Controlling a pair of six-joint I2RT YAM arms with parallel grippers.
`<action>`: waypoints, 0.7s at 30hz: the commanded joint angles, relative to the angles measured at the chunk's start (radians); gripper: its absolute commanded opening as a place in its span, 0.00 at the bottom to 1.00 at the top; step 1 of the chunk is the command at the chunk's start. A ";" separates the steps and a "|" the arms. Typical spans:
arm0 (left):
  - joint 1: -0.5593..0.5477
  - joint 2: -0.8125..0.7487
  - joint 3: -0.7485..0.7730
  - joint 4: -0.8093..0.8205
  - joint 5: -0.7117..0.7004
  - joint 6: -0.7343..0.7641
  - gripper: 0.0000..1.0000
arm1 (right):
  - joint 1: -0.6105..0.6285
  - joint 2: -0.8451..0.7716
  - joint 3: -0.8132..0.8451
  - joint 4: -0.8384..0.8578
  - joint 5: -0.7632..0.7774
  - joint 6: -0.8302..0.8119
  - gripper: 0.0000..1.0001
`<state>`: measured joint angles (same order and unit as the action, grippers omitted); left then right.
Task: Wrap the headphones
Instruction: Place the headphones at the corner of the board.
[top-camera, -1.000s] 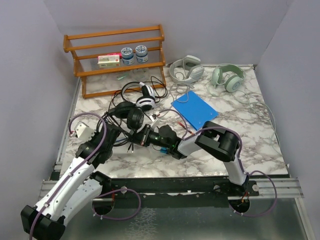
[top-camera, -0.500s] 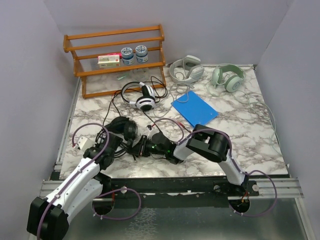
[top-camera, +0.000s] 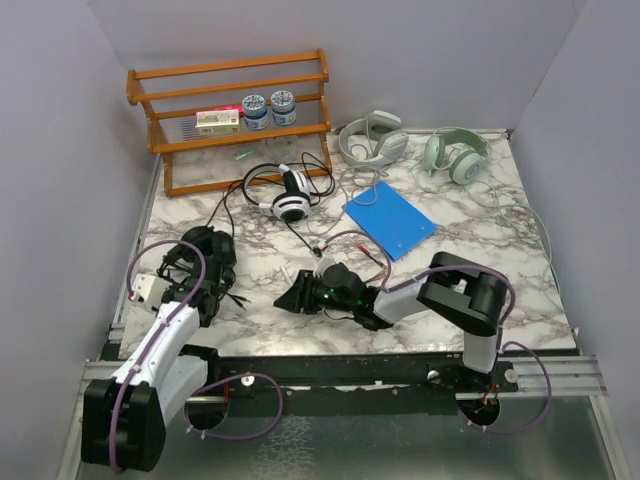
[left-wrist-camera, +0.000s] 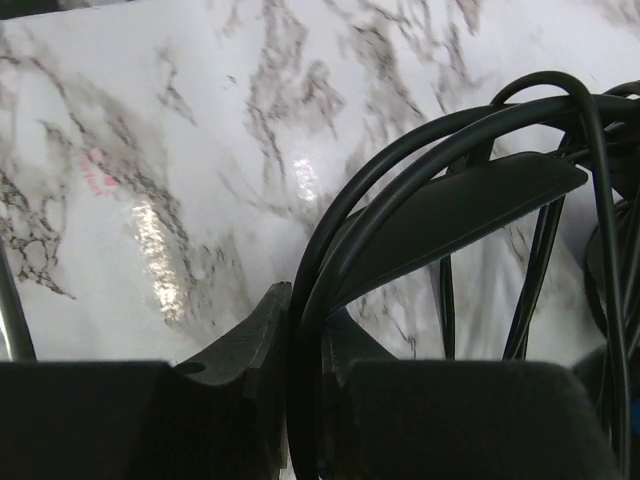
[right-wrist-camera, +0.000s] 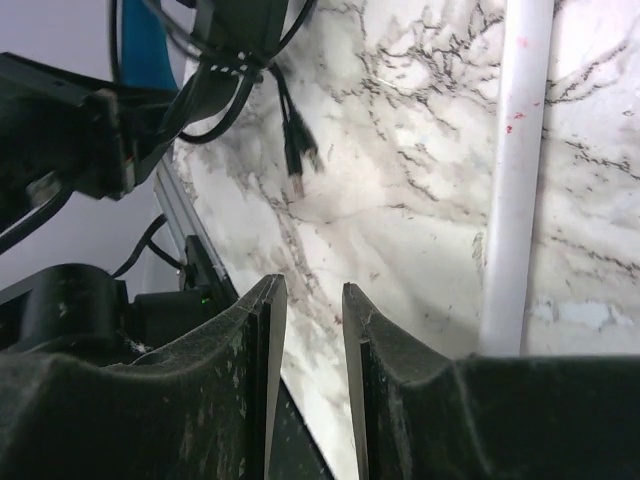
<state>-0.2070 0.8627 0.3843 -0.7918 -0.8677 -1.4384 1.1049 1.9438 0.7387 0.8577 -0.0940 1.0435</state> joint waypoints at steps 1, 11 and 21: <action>0.160 0.034 0.049 0.076 0.003 -0.003 0.00 | 0.004 -0.149 -0.039 -0.118 0.079 -0.126 0.38; 0.412 0.023 0.024 0.202 0.097 0.065 0.18 | 0.004 -0.478 -0.136 -0.323 0.178 -0.302 0.42; 0.453 0.205 0.278 0.083 0.136 0.318 0.83 | 0.003 -0.721 -0.206 -0.443 0.285 -0.380 0.52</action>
<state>0.2409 1.0283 0.5369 -0.6437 -0.7338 -1.2236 1.1049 1.2888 0.5533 0.4847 0.1055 0.7208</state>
